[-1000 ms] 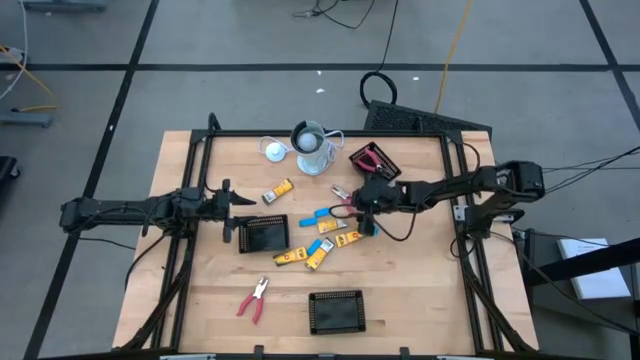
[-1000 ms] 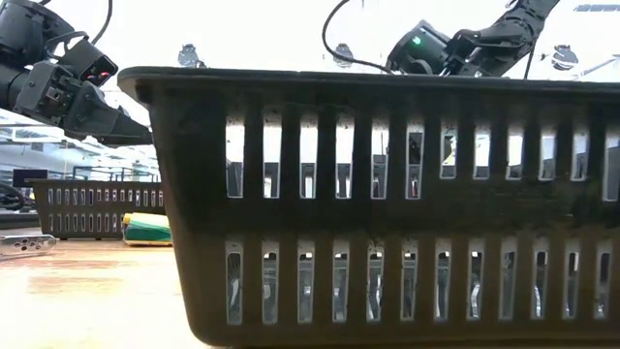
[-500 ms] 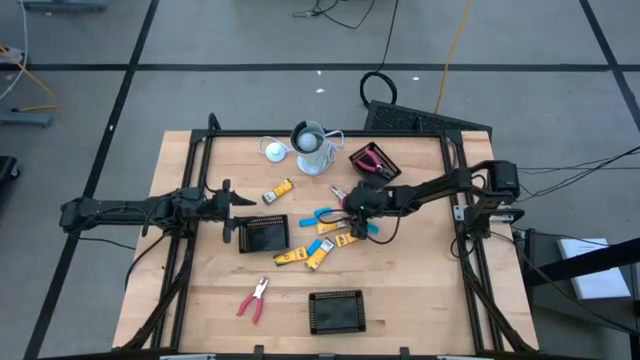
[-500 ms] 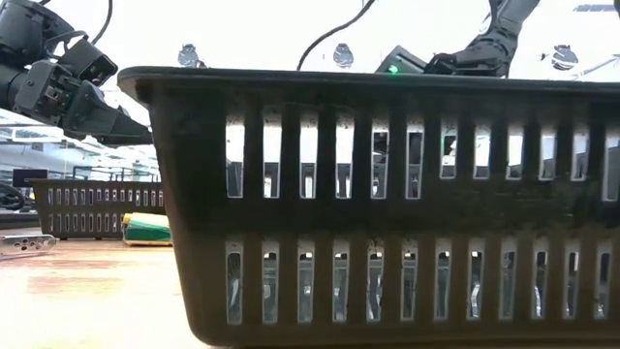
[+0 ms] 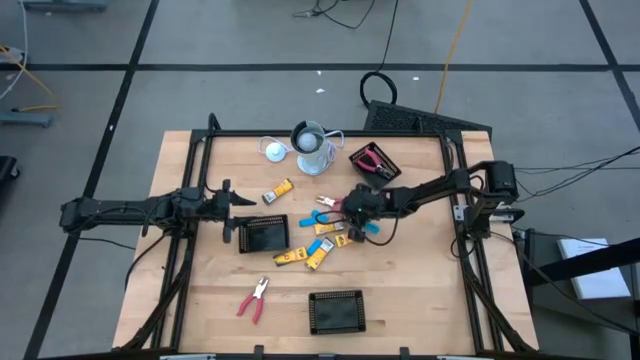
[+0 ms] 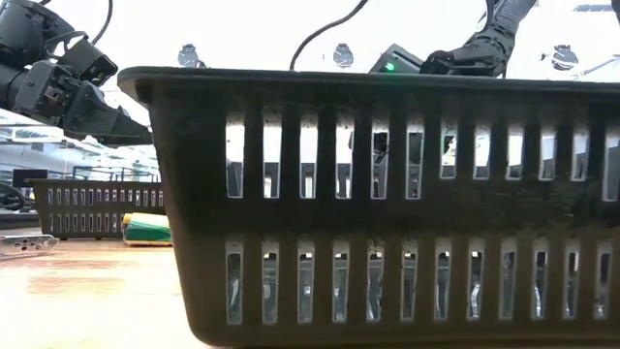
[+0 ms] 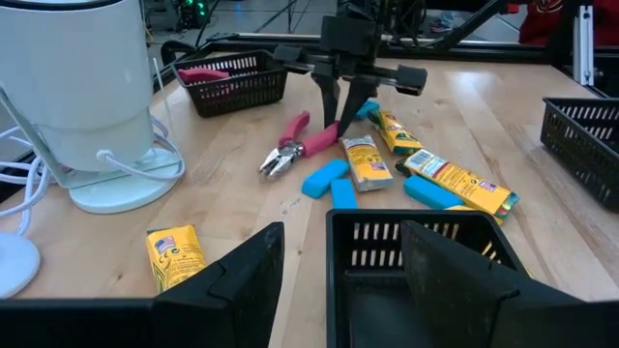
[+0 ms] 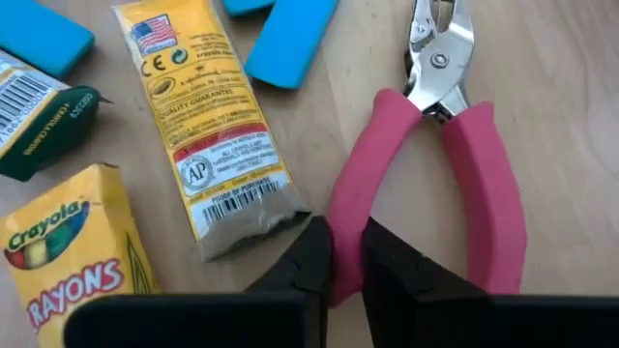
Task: Pick & Place School Supplies
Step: Put the pink hole puncher into the top black bin, then put the yellow crayon box into the middle black bin
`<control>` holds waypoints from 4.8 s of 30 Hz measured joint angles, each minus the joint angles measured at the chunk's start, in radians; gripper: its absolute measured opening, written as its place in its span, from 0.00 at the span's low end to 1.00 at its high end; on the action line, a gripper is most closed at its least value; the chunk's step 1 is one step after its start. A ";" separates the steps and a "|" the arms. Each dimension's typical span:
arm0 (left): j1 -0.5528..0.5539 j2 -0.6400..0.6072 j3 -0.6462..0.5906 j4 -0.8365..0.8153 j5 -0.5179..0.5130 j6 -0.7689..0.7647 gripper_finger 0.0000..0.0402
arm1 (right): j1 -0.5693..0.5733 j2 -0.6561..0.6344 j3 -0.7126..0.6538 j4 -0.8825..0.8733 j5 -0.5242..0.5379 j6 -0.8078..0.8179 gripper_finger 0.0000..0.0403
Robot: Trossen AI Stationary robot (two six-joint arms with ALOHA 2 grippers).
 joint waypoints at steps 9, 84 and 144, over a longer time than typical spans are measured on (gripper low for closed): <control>0.000 0.000 0.000 -0.001 0.000 0.000 0.53 | 0.040 -0.039 -0.003 0.016 0.138 -0.019 0.06; 0.000 0.000 0.000 0.000 0.002 -0.004 0.53 | -0.261 -0.338 -0.002 -0.493 0.188 0.018 0.25; 0.032 0.455 0.198 0.094 -0.163 -0.139 0.53 | 0.205 -0.361 -0.001 -0.408 0.162 0.088 0.47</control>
